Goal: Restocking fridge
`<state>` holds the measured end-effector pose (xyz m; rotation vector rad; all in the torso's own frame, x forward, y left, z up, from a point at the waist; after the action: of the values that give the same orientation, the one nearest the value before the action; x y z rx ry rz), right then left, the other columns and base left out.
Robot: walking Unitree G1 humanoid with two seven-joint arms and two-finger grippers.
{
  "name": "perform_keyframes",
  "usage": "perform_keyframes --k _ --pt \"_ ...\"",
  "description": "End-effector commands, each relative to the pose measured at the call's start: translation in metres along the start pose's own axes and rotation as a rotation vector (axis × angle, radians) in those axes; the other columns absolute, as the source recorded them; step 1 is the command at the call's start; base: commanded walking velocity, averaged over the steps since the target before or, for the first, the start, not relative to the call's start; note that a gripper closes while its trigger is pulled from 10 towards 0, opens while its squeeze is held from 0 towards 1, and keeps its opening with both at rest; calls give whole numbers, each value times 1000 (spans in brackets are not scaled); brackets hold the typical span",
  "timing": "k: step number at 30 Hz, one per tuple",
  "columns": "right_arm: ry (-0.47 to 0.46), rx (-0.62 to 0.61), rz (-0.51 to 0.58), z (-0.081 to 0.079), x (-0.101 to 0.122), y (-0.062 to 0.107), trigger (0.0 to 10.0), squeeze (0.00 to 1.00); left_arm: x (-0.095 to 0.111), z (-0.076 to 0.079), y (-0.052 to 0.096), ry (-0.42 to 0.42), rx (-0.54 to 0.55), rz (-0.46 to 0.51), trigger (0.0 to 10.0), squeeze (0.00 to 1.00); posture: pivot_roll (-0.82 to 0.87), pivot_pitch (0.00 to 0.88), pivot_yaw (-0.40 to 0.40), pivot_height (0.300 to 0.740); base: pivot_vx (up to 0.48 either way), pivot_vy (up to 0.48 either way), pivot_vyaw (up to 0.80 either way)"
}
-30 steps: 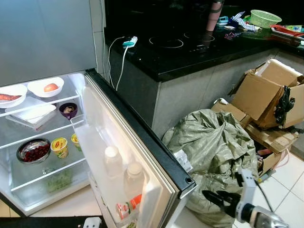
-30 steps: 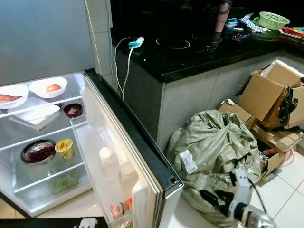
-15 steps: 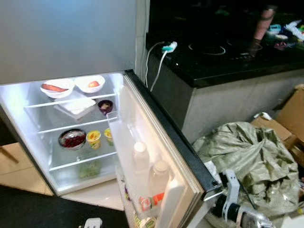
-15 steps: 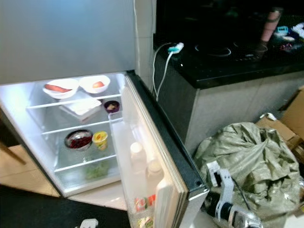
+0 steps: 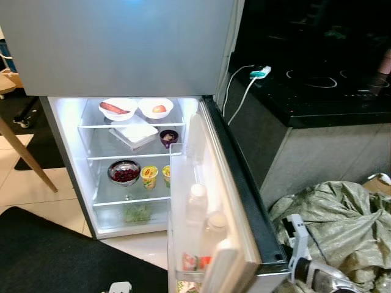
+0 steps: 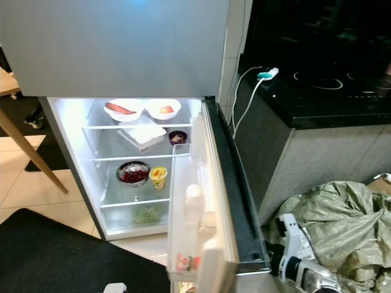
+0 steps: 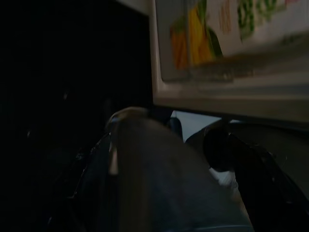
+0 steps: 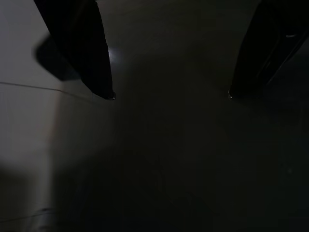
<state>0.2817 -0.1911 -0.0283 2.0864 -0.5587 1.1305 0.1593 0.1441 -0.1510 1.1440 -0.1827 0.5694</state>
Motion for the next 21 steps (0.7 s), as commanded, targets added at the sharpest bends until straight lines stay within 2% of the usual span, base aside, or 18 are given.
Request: perform_keyframes --k 1,10,21 --pt "16 25 0 -1 5 0 10000 0 -19 -1 2 5 10 -58 10000 0 -67 0 -76 740 0 0 644" --pt "65 118 3 -11 15 -5 10000 0 -21 0 2 6 7 -63 10000 0 -70 0 -77 740 0 0 639" --pt "158 235 49 -33 37 -27 10000 0 -24 1 2 7 7 -71 10000 0 -72 0 -79 740 0 0 632"
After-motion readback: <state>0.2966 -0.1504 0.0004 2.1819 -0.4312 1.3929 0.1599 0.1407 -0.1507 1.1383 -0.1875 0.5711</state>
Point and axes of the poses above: a point about 5 cm out from each wrist's last joint towards the gripper, its own y axis pointing back from the gripper into the wrist, its own x axis along the axis of the wrist's last joint, z = x × y, the point moved 6 cm from there along -y, pointing out of the wrist towards the gripper, and after that the axes turned 12 degrees about y, right-handed, at the moved point
